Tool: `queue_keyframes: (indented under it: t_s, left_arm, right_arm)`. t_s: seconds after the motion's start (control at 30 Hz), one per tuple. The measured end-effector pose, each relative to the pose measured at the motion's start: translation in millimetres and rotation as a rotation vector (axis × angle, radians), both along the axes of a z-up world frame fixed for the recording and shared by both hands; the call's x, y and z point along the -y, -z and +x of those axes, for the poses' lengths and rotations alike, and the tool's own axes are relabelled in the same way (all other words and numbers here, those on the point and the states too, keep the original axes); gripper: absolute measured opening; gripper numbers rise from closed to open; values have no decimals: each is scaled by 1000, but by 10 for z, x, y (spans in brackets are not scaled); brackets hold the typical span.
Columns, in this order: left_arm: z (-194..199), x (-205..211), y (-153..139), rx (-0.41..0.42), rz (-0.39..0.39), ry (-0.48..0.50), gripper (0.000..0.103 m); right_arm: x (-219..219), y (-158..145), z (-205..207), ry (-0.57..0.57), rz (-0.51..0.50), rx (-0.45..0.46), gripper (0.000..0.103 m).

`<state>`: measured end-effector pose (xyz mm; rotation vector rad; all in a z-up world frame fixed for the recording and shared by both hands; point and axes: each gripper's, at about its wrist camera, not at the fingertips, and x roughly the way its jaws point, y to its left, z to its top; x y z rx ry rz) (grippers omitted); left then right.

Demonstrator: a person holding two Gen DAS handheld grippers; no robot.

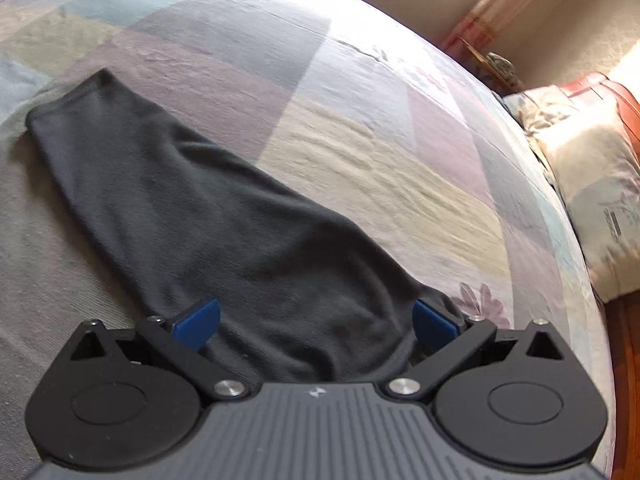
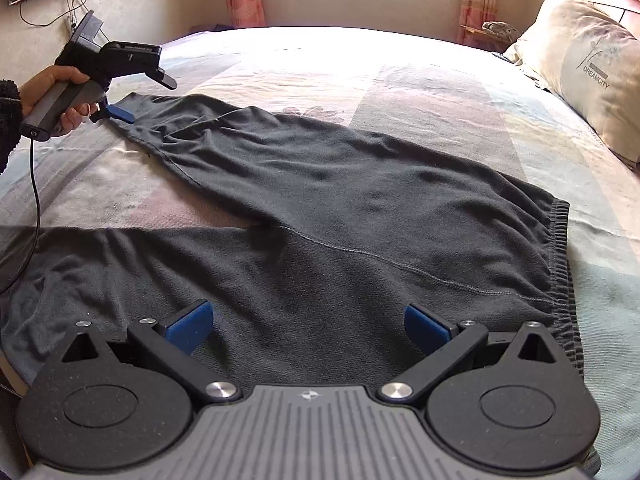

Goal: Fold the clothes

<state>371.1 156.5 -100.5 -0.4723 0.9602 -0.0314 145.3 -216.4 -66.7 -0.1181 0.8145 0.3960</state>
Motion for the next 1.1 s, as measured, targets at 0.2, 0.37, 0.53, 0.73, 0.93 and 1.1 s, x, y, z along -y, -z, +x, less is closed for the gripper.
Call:
queue_keyframes:
  t_s: [0.2,0.37,0.53,0.73,0.93,1.1]
  left_arm:
    - [-102,427,152,-14,94,135,102]
    - [-258,482,49,-51,118,159,102]
    - [-513,870,-264,-9,123,274,102]
    - [-1036,1714,-558,33,208,519,102]
    - [-1699,2139,-614,39,270,639,102]
    - [-2159,2133,-410,-10,245,589,102]
  right_arm:
    - [-25,-21,-147,-25,-60,6,103]
    - [144,-12,-219,19,-28,-23,103]
    - [207,88,-256,65,-47,-62,103]
    - [232,293,-286,76,-56,-94,103]
    - [259,340,-331,81,-40,-54,103]
    - [288,371,-402,60,-29,9,103]
